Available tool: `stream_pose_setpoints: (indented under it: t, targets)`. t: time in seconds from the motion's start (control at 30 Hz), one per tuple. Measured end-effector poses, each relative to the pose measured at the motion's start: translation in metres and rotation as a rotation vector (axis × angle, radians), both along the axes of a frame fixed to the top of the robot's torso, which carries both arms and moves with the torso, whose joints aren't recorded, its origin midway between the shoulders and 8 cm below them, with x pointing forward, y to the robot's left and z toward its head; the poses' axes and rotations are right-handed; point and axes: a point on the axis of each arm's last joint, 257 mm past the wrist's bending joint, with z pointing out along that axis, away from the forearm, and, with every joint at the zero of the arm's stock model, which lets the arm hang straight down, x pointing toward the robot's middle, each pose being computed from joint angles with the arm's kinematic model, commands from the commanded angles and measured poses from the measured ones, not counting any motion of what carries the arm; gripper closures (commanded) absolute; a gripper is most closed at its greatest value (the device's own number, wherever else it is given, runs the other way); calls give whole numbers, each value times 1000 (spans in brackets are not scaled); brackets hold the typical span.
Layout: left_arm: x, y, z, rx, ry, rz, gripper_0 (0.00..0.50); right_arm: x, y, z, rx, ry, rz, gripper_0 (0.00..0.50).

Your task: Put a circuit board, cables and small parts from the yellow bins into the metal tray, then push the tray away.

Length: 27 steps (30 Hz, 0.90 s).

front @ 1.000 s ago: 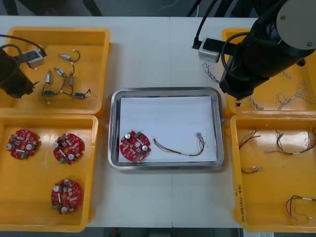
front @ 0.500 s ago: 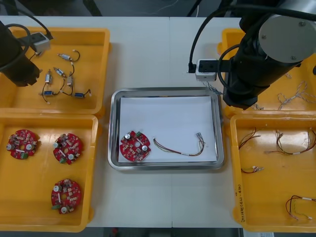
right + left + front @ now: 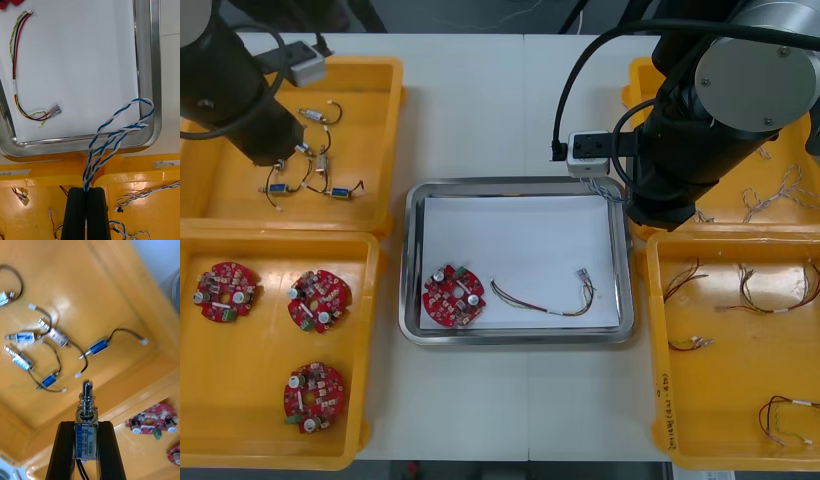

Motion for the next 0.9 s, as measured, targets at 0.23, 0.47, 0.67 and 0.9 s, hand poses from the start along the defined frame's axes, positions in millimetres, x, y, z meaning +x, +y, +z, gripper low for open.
stream_pose_setpoints:
  t: [0.23,0.47,0.67,0.9]
  targets:
    - [-6,-64,12,-106,-66,-35,500,6,-5,2,-13,-24,-19,500]
    - [-14,-109,10,-290,-52,99,500,15,-13,6,-33,-59,-48,500]
    - [-19,-136,4,-313,-38,65,500,17,-15,7,-39,-69,-58,500]
    - [-31,-166,-24,-287,6,83,500,20,-19,7,-46,-79,-71,500]
